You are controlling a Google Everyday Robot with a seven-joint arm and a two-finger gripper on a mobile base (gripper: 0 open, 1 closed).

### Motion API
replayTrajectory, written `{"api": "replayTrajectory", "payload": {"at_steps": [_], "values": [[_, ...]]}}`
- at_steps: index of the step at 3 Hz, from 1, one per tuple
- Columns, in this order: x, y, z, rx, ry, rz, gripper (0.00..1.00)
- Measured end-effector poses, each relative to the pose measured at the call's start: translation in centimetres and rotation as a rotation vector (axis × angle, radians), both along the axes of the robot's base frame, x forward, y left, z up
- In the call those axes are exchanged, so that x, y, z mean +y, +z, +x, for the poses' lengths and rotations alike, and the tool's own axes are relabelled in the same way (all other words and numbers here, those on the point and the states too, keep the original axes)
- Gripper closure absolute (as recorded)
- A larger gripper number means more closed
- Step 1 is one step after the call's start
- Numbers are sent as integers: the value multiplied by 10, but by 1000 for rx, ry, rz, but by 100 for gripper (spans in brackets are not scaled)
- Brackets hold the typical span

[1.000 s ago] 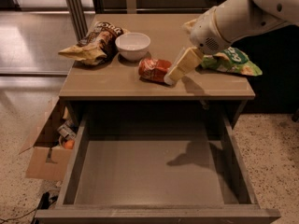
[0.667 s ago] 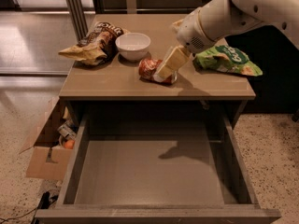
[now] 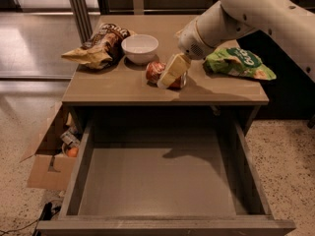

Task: Place coke can into top drawer

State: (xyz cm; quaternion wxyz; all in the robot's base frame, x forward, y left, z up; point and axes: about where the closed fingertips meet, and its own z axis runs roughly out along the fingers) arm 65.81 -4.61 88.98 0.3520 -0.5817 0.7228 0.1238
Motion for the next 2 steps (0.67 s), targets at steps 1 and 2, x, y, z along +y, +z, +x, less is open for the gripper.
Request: {"api": "replayTrajectory", "payload": {"at_steps": [1,2], "values": [[7,-20,14,35,-12,-8,0],[16,-36,22,66,-11,-16,0]]}}
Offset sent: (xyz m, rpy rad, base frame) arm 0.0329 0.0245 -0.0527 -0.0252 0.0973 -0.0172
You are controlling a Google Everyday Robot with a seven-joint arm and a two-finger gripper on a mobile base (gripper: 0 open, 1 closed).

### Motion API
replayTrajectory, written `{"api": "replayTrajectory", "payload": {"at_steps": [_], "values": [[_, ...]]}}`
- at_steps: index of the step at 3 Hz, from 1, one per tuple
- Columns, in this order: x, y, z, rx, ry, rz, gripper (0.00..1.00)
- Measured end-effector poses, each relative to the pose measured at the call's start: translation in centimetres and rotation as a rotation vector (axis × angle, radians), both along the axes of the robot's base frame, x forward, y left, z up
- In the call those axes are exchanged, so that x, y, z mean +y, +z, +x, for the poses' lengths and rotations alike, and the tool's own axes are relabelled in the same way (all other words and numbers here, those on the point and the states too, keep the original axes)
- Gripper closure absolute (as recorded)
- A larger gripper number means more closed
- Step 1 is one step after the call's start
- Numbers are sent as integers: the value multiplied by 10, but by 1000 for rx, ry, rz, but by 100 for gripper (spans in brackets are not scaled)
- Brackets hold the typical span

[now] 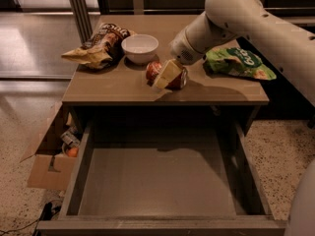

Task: Place coke can into top drawer

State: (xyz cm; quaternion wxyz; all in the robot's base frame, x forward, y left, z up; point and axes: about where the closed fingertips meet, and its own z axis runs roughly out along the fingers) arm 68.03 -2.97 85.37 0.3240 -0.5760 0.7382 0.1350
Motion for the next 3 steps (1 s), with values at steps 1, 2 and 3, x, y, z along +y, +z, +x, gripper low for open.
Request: {"api": "replayTrajectory", "payload": {"at_steps": [1,2,3], "values": [[4,-13,3,26,-4,-8,0],[4,-22,4,50,-14,-6,16],[4,-22,4,50,-14,-6,39]]}}
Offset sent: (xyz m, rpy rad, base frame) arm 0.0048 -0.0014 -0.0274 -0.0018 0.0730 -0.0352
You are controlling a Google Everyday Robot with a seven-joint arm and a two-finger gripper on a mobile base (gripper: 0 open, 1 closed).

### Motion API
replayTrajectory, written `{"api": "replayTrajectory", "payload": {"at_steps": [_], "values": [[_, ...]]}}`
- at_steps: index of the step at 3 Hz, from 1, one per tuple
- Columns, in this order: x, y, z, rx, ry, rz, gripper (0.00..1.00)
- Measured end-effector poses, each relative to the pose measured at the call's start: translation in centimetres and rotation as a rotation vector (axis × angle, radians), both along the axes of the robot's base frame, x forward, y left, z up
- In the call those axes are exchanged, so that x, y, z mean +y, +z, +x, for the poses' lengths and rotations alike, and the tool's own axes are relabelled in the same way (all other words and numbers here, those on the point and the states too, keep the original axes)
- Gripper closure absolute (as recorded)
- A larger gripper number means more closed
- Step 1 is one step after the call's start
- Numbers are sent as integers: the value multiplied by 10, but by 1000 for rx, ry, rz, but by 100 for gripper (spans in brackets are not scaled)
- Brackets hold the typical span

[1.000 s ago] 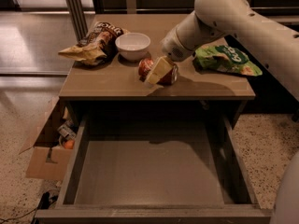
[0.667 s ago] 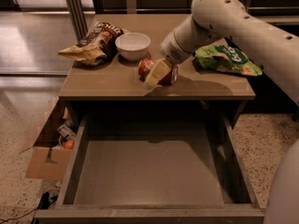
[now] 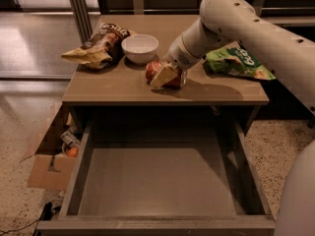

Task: Place coke can into top drawer

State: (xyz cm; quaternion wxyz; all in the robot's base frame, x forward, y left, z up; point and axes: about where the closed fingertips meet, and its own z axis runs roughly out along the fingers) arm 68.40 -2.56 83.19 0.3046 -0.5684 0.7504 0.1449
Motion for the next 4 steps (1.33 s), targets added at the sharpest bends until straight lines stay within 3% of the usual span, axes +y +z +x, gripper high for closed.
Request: {"api": "replayTrajectory", "payload": {"at_steps": [2,3,4], "values": [[0,0,0,0,0,0,86],[0,0,0,0,0,0,100],[1,9,1,1,5,9,100]]}}
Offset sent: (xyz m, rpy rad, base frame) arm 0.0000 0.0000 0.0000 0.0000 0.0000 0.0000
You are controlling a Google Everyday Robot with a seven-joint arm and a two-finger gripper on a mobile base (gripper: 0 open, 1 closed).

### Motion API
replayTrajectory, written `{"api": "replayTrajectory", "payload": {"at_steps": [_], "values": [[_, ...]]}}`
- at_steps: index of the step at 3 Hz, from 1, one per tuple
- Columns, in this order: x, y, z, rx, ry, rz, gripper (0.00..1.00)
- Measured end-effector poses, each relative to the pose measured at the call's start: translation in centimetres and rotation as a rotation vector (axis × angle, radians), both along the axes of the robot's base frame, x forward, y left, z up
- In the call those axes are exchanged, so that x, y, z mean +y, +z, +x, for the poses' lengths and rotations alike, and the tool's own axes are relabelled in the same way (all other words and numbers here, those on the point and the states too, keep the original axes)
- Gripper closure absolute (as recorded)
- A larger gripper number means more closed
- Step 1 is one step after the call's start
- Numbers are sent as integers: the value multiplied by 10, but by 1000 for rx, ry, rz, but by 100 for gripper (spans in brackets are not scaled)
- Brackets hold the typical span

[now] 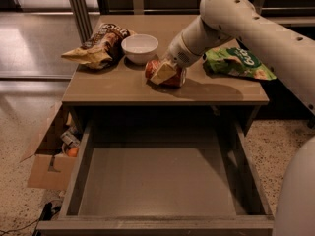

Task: Place coke can into top drawer

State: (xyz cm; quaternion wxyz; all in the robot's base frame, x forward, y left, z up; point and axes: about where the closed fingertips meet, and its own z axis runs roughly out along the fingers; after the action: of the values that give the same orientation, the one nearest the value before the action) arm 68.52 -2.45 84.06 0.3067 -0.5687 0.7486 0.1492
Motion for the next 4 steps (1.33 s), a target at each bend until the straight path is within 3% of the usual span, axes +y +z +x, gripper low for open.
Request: {"api": "replayTrajectory", "payload": {"at_steps": [2,4], "values": [[-37,54,-24,-63,-44,52,100],[-56,70,-88,-104,-71,95,100]]}}
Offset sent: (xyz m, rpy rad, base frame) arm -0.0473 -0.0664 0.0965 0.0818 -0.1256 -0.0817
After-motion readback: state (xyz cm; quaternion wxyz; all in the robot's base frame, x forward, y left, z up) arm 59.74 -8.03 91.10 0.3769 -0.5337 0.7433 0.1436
